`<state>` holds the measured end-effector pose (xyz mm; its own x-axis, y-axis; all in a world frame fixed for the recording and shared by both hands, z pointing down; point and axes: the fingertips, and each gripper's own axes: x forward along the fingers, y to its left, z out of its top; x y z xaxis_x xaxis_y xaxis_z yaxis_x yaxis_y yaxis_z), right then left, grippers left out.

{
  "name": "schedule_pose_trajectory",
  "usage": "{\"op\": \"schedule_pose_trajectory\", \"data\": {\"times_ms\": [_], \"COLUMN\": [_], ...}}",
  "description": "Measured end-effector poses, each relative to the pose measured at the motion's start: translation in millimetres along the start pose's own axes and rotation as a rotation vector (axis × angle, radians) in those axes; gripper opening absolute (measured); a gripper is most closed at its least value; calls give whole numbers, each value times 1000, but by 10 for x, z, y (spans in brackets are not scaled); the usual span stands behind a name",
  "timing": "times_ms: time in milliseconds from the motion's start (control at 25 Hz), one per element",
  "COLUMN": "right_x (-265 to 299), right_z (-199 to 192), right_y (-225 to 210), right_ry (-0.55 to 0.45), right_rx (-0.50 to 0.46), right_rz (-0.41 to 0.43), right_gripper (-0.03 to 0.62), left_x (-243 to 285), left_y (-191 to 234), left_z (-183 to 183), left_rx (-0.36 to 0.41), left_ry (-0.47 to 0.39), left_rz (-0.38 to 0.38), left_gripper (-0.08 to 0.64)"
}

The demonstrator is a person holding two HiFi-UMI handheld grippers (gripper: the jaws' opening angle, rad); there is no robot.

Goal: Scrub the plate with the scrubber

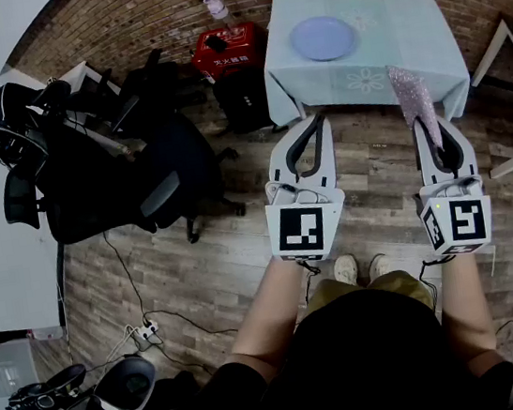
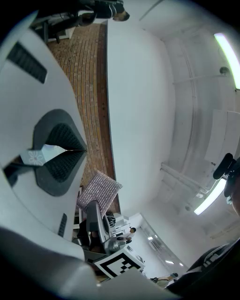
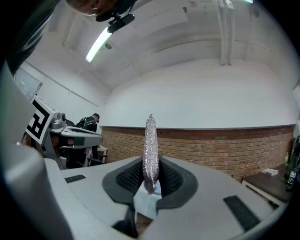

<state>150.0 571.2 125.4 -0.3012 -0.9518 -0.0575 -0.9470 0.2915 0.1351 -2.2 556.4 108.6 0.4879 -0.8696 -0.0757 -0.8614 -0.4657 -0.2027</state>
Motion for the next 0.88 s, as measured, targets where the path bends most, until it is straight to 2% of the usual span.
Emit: {"op": "schedule_pose_trajectory", "data": {"times_ms": [400, 560, 880], "right_x": [107, 143, 243], "right_z": [32, 44, 117], "right_y": [92, 141, 213], "right_ry": [7, 8, -6], "right_rx": [-13, -19, -29], "right_rz": [16, 25, 23], "right_gripper": [89, 89, 89], "left_x": [65, 46, 102], "left_y": [141, 173, 304], "left_z": [109, 16, 51], "left_rx": [-12, -14, -2], "left_ry": [-82, -19, -33], "left_rz": [8, -6, -14], "left_gripper": [26, 26, 26]}}
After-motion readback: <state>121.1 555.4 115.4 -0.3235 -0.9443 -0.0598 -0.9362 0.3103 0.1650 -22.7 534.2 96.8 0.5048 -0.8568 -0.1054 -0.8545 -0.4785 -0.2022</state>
